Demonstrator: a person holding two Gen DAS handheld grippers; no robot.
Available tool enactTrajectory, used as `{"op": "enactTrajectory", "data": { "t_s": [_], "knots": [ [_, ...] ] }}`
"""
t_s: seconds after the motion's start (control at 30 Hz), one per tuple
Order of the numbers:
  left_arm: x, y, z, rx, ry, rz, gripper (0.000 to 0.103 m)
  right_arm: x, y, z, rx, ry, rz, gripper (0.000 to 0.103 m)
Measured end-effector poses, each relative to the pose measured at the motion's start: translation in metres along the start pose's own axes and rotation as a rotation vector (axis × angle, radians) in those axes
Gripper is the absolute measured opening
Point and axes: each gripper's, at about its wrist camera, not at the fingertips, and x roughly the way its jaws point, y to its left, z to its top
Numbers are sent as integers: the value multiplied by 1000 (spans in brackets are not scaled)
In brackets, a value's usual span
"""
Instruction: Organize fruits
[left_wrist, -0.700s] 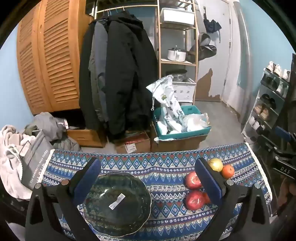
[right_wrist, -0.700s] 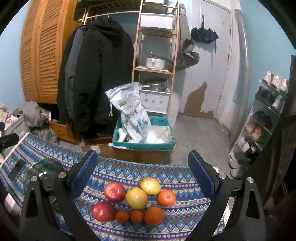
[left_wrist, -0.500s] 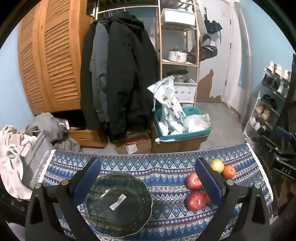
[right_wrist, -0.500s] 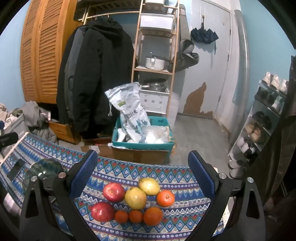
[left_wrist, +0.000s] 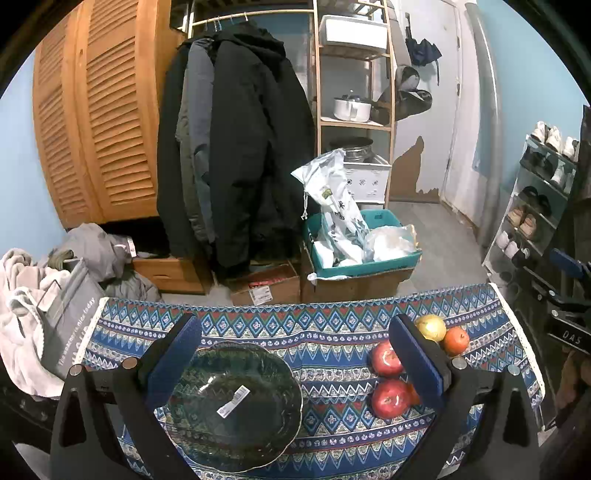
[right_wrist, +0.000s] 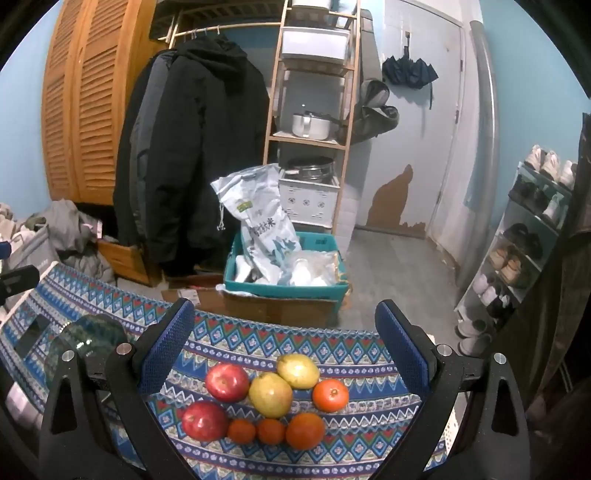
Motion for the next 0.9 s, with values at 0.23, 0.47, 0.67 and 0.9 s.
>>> {"op": "enactTrajectory", "data": {
  "t_s": [0.23,0.47,0.67,0.9],
  "knots": [
    [0,1,-1,-5,-1,5,102,0,-1,-1,-3,1,-3,97],
    [0,0,-2,-3,2,1,102,0,1,-5,-4,2,-4,97],
    [0,-1,-2,0,-1,3,102,1,-1,-3,-5,3,-4,97],
    [-1,-2,-3,3,-1,-3,102,2,-2,-3,-7,3,-7,97]
  ]
}}
